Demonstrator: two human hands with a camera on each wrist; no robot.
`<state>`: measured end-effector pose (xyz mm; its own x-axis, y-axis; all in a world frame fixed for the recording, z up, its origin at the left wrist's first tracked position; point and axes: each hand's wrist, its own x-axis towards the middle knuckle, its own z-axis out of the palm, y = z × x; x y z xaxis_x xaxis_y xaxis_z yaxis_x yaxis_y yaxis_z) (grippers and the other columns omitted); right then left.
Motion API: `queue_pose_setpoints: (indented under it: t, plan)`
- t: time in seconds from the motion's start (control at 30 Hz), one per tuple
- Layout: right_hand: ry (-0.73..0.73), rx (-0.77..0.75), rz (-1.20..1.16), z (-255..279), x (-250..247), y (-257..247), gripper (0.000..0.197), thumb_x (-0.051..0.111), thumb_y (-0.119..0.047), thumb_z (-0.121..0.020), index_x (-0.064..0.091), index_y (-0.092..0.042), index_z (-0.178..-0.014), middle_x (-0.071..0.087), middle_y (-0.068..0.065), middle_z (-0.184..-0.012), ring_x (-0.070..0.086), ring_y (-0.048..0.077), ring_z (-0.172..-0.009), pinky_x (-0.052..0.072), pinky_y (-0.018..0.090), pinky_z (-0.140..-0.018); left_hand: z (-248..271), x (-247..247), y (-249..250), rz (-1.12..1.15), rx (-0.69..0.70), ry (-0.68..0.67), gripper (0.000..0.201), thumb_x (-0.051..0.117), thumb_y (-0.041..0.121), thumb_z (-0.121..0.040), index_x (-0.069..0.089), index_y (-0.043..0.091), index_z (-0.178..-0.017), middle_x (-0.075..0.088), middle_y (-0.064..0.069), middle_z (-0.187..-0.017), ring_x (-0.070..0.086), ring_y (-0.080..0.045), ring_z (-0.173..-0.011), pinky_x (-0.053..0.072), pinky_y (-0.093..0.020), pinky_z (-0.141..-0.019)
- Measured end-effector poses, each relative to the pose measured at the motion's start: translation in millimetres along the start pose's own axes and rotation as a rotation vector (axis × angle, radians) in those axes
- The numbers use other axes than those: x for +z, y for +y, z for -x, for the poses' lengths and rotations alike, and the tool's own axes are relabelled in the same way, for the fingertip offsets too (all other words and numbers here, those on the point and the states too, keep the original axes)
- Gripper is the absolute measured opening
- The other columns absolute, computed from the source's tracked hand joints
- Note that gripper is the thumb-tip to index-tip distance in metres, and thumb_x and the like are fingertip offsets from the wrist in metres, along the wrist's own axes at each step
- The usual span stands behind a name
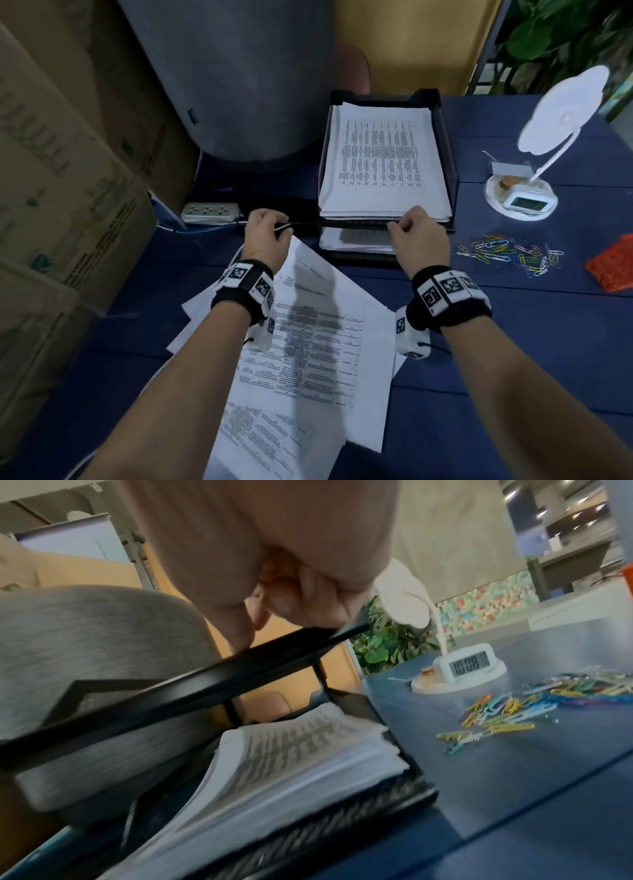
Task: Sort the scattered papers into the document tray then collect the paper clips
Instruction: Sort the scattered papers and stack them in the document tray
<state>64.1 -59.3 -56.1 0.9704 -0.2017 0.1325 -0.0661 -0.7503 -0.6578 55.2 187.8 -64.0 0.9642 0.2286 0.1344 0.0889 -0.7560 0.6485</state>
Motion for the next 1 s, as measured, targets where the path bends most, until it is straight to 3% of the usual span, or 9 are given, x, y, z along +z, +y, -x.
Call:
queue_pose_setpoints:
  t: [0.1,0.2,0.27,0.33,0.43,0.53,0.67,0.8,1.0]
  plan:
    - [-0.196,-0.019,-0.014,27.5,24.8,-0.2,0.014,0.06,-0.026,-0.089,0.055,-0.015,-0.082,0.058,0.001,-0.074,0.056,0.024,-0.072,0.04,0.028,-0.061,28.8,-1.3,-39.2,-0.098,-0.131,-0.112,0.024,0.061,0.017,-0.09,0.061,0.009,-0.114,0.044,-0.01,-0.13,0.046,-0.024,-0.117,0.036,-0.025,-0.098]
    - [-0.518,-0.013,0.135,49.1,51.0,6.6,0.01,0.063,-0.025,-0.086,0.063,-0.017,-0.091,0.066,0.004,-0.093,0.061,0.025,-0.093,0.05,0.03,-0.075,52.1,-1.8,-74.4,-0.291,-0.304,-0.287,0.034,0.06,0.026,-0.09,0.056,0.014,-0.122,0.041,-0.012,-0.134,0.042,-0.029,-0.124,0.04,-0.037,-0.1]
    - [-0.708,-0.006,0.259,61.5,62.8,11.9,0.035,0.066,-0.031,-0.083,0.06,-0.018,-0.116,0.058,0.006,-0.12,0.051,0.025,-0.114,0.048,0.035,-0.092,63.2,-5.1,-90.4,-0.443,-0.415,-0.397,0.048,0.06,0.036,-0.087,0.05,0.014,-0.128,0.042,-0.014,-0.133,0.042,-0.032,-0.123,0.043,-0.04,-0.098]
    - [-0.822,-0.008,0.419,73.0,69.1,13.6,0.065,0.069,-0.037,-0.079,0.043,-0.02,-0.136,0.04,0.007,-0.137,0.035,0.028,-0.128,0.041,0.044,-0.101,70.7,-10.0,-103.4,-0.528,-0.509,-0.461,0.068,0.062,0.049,-0.084,0.039,0.011,-0.135,0.041,-0.018,-0.134,0.041,-0.035,-0.123,0.042,-0.042,-0.1]
    - [-0.839,-0.027,0.565,81.2,76.5,14.1,0.079,0.073,-0.039,-0.074,0.034,-0.022,-0.14,0.028,0.007,-0.141,0.025,0.029,-0.131,0.038,0.052,-0.101,78.1,-13.7,-117.5,-0.51,-0.571,-0.453,0.085,0.067,0.054,-0.078,0.029,0.008,-0.139,0.038,-0.019,-0.137,0.038,-0.036,-0.126,0.037,-0.04,-0.102]
    - [-0.841,0.006,0.556,79.8,82.3,13.5,0.085,0.078,-0.035,-0.07,0.031,-0.02,-0.14,0.027,0.009,-0.139,0.023,0.031,-0.131,0.041,0.054,-0.099,78.4,-16.5,-123.3,-0.505,-0.562,-0.409,0.087,0.07,0.053,-0.076,0.03,0.008,-0.137,0.038,-0.02,-0.135,0.039,-0.036,-0.125,0.037,-0.04,-0.1]
    - [-0.84,0.014,0.593,75.3,83.1,12.8,0.094,0.082,-0.04,-0.065,0.028,-0.02,-0.139,0.034,0.009,-0.137,0.03,0.031,-0.13,0.039,0.05,-0.102,71.4,-21.5,-130.3,-0.523,-0.572,-0.45,0.086,0.068,0.057,-0.075,0.033,0.009,-0.138,0.036,-0.016,-0.137,0.035,-0.034,-0.129,0.036,-0.043,-0.104]
    - [-0.832,0.023,0.617,71.4,84.1,12.4,0.089,0.081,-0.044,-0.062,0.033,-0.021,-0.132,0.044,0.005,-0.13,0.04,0.028,-0.123,0.036,0.048,-0.102,62.4,-28.1,-142.1,-0.498,-0.538,-0.421,0.09,0.07,0.056,-0.072,0.03,0.016,-0.142,0.029,-0.012,-0.145,0.027,-0.034,-0.134,0.03,-0.049,-0.107]
    - [-0.798,0.141,0.463,64.1,85.4,9.5,0.111,0.085,-0.037,-0.062,0.016,-0.019,-0.147,0.017,0.015,-0.149,0.03,0.037,-0.134,0.04,0.048,-0.104,38.9,-36.6,-161.8,-0.426,-0.568,-0.445,0.082,0.069,0.054,-0.075,0.035,0.017,-0.139,0.038,-0.014,-0.14,0.036,-0.035,-0.13,0.036,-0.048,-0.106]
